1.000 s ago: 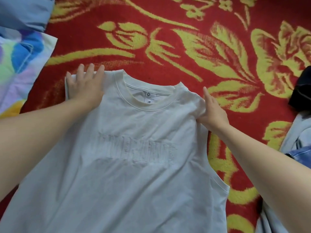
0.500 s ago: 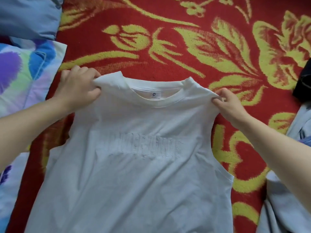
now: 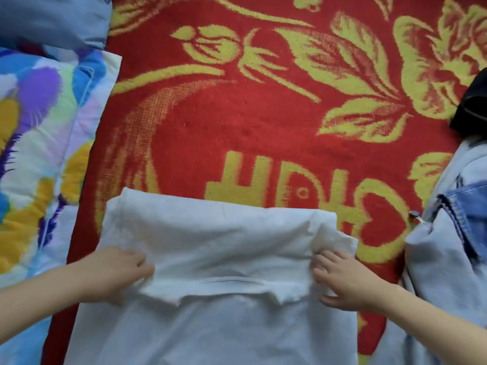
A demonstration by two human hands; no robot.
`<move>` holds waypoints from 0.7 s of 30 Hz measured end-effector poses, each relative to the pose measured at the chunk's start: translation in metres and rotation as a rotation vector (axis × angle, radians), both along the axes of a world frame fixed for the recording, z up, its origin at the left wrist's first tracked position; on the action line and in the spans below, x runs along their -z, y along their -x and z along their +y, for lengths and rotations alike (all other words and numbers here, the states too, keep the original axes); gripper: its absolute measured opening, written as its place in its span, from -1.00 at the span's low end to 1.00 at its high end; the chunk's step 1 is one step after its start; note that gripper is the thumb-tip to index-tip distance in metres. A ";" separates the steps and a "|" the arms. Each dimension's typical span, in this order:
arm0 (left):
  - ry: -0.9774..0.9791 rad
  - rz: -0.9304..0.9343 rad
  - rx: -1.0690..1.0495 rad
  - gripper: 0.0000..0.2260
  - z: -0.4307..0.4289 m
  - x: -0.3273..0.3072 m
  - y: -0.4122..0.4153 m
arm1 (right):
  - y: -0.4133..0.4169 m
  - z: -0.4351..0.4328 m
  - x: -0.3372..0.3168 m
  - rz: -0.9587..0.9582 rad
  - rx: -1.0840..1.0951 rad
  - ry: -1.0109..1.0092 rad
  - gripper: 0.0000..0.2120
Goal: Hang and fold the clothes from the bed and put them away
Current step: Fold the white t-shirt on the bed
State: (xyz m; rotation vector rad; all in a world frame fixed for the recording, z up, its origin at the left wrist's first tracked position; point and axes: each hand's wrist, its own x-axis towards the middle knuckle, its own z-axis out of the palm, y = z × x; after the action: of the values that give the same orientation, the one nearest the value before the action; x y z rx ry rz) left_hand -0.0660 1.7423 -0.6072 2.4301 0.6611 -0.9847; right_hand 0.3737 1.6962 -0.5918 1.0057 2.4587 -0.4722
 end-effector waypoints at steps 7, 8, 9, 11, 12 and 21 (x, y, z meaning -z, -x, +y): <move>-0.630 -0.546 -0.386 -0.74 0.032 0.000 -0.032 | 0.027 0.051 0.001 0.120 0.380 -0.291 -0.63; -0.718 -0.508 -0.466 -0.69 0.042 0.001 -0.032 | 0.029 0.057 0.002 0.070 0.429 -0.290 -0.54; -0.712 -0.406 -0.555 -0.62 0.052 0.003 -0.031 | 0.031 0.062 0.003 0.012 0.479 -0.256 -0.45; -0.548 -0.140 -0.713 -0.44 0.068 0.007 -0.029 | 0.030 0.067 0.010 -0.081 0.554 -0.175 -0.35; -0.456 -0.017 -0.757 -0.43 0.073 0.010 -0.026 | 0.029 0.070 0.015 -0.152 0.582 -0.099 -0.36; -0.176 -0.389 -1.049 -0.90 0.133 -0.012 0.010 | -0.005 0.113 0.007 0.543 1.532 0.118 -0.70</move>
State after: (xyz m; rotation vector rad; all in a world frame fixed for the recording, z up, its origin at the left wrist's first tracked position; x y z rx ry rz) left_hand -0.0761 1.8752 -0.5950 1.8446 1.6389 -0.0273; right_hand 0.3790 1.8087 -0.5992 2.8272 1.4241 -1.4152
